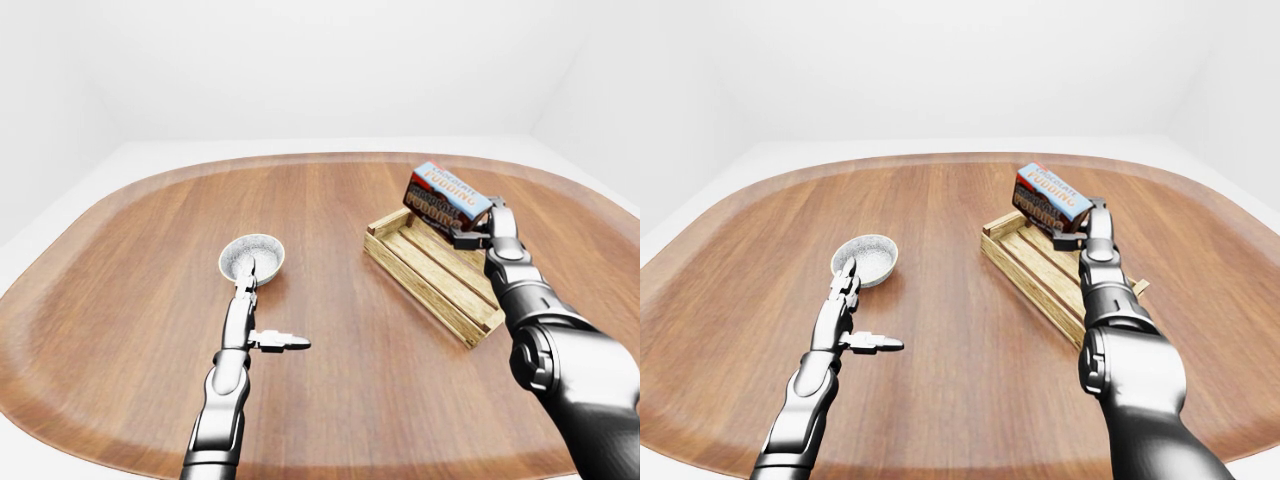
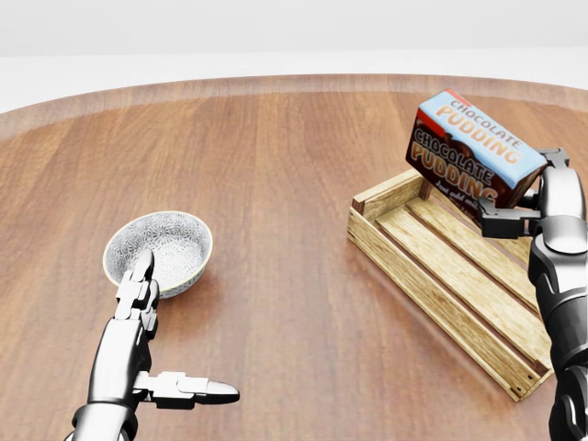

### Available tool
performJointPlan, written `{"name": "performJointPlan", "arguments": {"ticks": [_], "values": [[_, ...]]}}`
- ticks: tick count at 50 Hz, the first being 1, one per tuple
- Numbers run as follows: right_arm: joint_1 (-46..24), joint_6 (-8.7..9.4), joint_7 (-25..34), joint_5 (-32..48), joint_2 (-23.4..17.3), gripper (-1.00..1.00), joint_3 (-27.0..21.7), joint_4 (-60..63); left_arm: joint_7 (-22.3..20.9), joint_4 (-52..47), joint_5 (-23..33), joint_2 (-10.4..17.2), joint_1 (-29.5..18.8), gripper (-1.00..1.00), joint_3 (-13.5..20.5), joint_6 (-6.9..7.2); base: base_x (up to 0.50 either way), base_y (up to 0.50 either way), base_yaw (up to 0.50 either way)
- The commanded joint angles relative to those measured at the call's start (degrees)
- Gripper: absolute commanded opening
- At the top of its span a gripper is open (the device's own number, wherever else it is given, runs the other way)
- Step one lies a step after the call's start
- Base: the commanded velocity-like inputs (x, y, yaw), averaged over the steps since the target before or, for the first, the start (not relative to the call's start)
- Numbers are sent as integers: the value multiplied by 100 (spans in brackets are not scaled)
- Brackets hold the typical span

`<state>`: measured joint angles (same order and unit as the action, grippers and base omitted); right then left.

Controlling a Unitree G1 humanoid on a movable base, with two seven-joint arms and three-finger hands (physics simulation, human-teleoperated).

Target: Pick up the chocolate pudding and put it in the tray.

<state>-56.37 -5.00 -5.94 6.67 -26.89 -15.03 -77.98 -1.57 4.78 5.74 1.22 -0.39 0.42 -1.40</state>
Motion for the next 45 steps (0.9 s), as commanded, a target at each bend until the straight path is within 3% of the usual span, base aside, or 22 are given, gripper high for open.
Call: {"name": "performJointPlan", "arguments": {"ticks": [1, 45], "values": [[103, 0, -154, 90, 4, -100, -72, 61, -87, -17, -150, -3, -9, 100, 42, -3, 0, 0, 0], [688, 0, -305, 192, 85, -100, -222, 1, -60, 68, -170, -2, -41, 100, 52, -41, 0, 0, 0]]}}
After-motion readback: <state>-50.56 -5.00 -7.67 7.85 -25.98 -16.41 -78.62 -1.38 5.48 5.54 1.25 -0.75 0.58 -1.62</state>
